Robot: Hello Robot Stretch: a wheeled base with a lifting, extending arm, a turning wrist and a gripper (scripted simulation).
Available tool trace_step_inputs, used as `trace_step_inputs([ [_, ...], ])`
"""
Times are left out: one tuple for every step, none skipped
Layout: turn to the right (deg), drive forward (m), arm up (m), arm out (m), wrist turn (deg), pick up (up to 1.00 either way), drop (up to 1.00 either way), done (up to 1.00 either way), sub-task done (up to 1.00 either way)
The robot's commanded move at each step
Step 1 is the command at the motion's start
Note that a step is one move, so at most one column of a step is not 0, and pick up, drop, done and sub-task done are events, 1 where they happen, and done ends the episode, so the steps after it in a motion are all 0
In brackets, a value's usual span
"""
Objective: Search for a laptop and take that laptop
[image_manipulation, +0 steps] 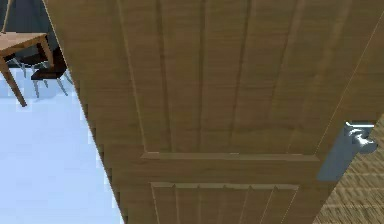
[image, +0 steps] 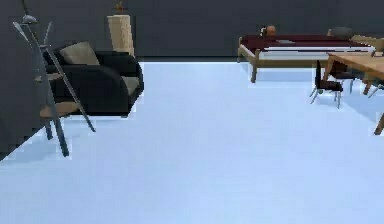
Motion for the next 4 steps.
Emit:
trace_step_inputs([
  [0.0,0.50,0.00,0.00,0.0,0.00,0.00,0.00,0.00],
  [21.0,0.00,0.00,0.00,0.0,0.00,0.00,0.00,0.00],
  [0.0,1.00,0.00,0.00,0.0,0.00,0.00,0.00,0.00],
  [3.0,0.00,0.00,0.00,0.0,0.00,0.00,0.00,0.00],
])
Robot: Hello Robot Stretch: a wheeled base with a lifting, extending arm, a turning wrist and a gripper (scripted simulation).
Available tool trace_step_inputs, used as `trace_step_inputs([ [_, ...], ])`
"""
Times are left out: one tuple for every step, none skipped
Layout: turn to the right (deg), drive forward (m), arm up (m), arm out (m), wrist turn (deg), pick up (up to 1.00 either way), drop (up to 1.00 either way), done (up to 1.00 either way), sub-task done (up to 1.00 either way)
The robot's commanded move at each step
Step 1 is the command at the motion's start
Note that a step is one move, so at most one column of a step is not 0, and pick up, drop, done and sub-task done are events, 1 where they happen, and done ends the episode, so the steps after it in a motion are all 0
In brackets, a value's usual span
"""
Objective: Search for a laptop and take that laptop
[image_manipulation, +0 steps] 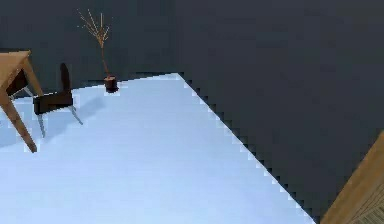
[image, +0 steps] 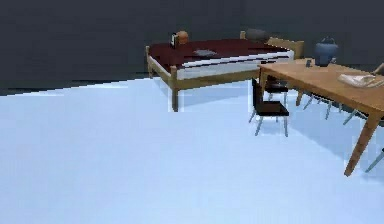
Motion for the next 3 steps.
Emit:
trace_step_inputs([
  [0.0,1.00,0.00,0.00,0.0,0.00,0.00,0.00,0.00],
  [0.0,1.00,0.00,0.00,0.0,0.00,0.00,0.00,0.00],
  [3.0,0.00,0.00,0.00,0.0,0.00,0.00,0.00,0.00],
])
